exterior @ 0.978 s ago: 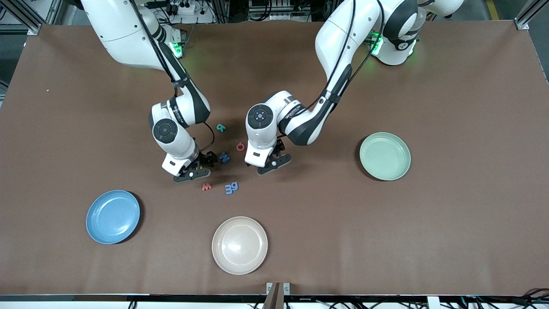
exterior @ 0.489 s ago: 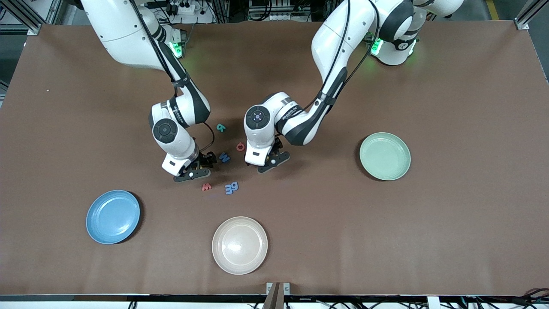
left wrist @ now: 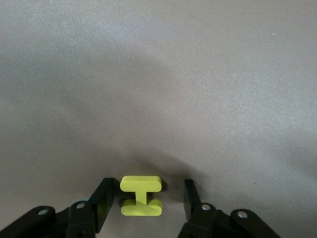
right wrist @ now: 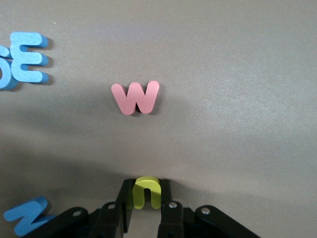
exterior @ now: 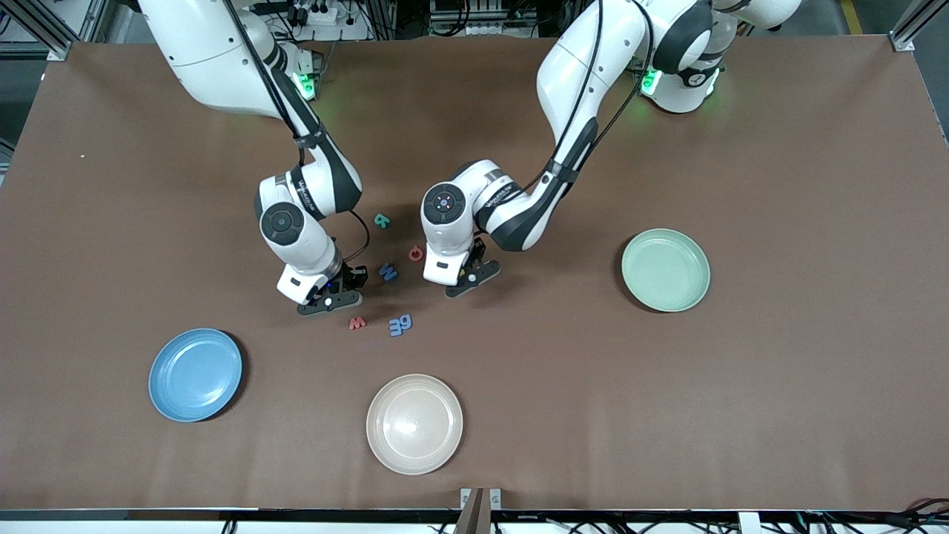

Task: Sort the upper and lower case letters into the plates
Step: 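Grasp yellow H with the left gripper while the right gripper grasps yellow n, then carry the n into the blue plate with the right gripper and release, then release the H onto the green plate with the left gripper, then move the left gripper over the pink Q and lower it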

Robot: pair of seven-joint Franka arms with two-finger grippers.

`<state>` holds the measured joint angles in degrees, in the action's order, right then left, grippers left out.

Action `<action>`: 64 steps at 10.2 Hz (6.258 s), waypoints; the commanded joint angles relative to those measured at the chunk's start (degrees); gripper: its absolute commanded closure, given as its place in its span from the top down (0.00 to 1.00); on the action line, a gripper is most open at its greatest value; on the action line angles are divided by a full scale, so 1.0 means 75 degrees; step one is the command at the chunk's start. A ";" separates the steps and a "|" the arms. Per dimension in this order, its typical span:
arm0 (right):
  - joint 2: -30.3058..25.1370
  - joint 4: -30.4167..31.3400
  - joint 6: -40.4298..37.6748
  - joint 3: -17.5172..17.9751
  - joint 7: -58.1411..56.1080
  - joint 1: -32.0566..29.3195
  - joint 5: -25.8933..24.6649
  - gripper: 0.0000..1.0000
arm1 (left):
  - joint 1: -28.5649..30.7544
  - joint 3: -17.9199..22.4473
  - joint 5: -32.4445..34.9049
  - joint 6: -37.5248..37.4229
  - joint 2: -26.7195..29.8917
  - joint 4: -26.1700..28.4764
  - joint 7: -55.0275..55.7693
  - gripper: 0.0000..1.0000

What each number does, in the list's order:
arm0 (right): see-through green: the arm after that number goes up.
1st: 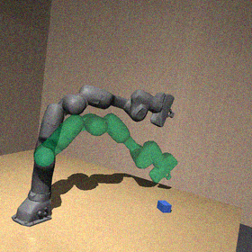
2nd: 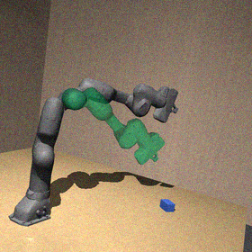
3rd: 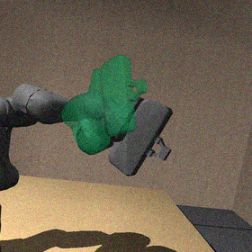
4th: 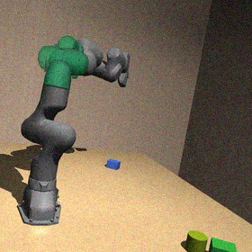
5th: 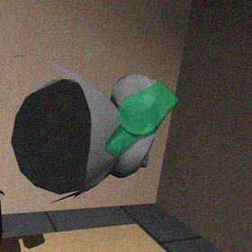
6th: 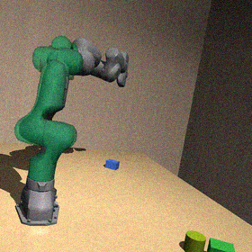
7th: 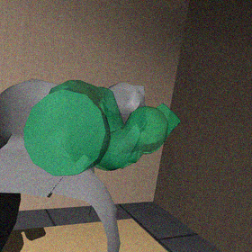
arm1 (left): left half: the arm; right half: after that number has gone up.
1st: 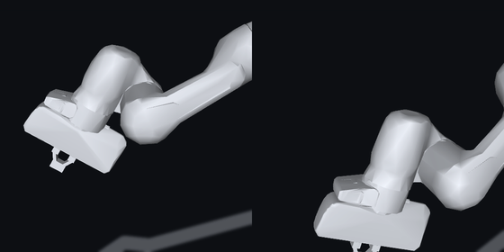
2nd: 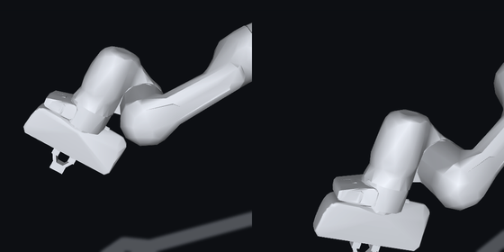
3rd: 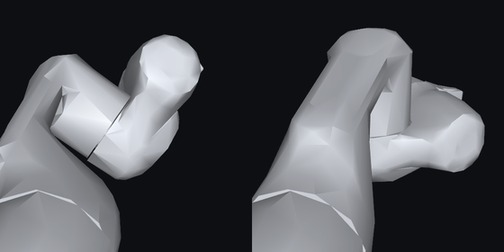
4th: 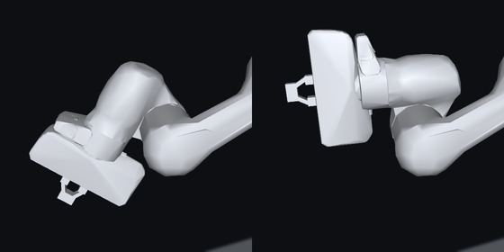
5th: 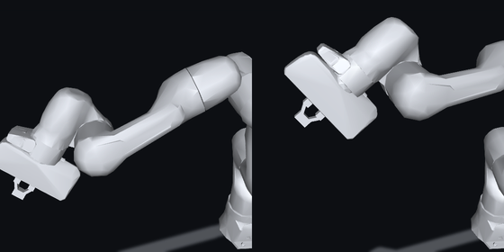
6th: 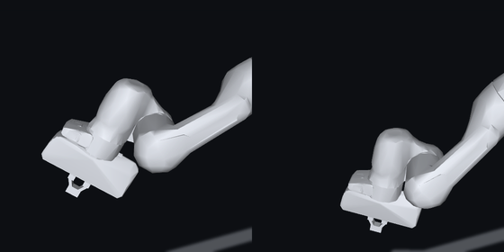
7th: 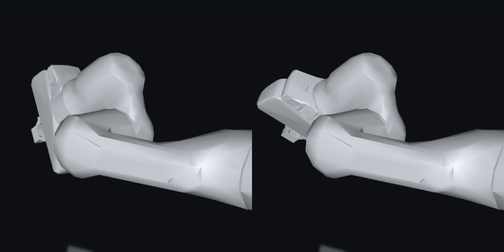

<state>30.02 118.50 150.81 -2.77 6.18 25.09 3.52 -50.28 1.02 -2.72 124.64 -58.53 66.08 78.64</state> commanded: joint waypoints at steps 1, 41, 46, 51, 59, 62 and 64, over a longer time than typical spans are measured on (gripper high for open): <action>-0.0147 -0.0084 0.0002 -0.0040 0.0031 -0.0064 0.0011 0.00 | -0.0045 0.0039 -0.0129 -0.0072 -0.0117 -0.0080 0.0108 0.46; -0.0031 -0.3260 -0.4442 -0.0615 0.8103 -0.0545 -0.0507 1.00 | 0.3236 -0.0391 0.0832 0.2963 0.5310 0.8197 -0.5478 1.00; 0.0368 -0.3284 -0.4031 -0.0685 0.8574 -0.0650 -0.0341 1.00 | 0.1867 -0.0898 0.0843 0.2940 0.3635 0.5457 -0.1479 1.00; 0.0637 -0.3295 -0.3234 -0.0709 0.9557 -0.0498 0.0199 1.00 | 0.0438 -0.0734 0.2949 0.2928 0.1855 0.2739 -0.1066 1.00; 0.0732 -0.3565 -0.3163 -0.0709 0.9782 -0.0954 0.0281 1.00 | -0.0548 -0.0277 0.5235 0.3994 0.0867 0.1701 -0.0735 1.00; 0.0720 -0.3752 -0.3374 -0.0709 0.9746 -0.1095 0.0258 1.00 | -0.0795 -0.0324 0.6291 0.4158 0.0586 0.1701 -0.0712 1.00; 0.0720 -0.3753 -0.3374 -0.0709 0.9734 -0.1177 0.0234 1.00 | -0.0819 -0.0336 0.6469 0.4170 0.0411 0.1725 -0.0689 1.00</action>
<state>35.53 91.04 126.48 -8.43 79.53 17.13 4.57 -56.31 -2.00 43.59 155.14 -53.43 80.70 72.24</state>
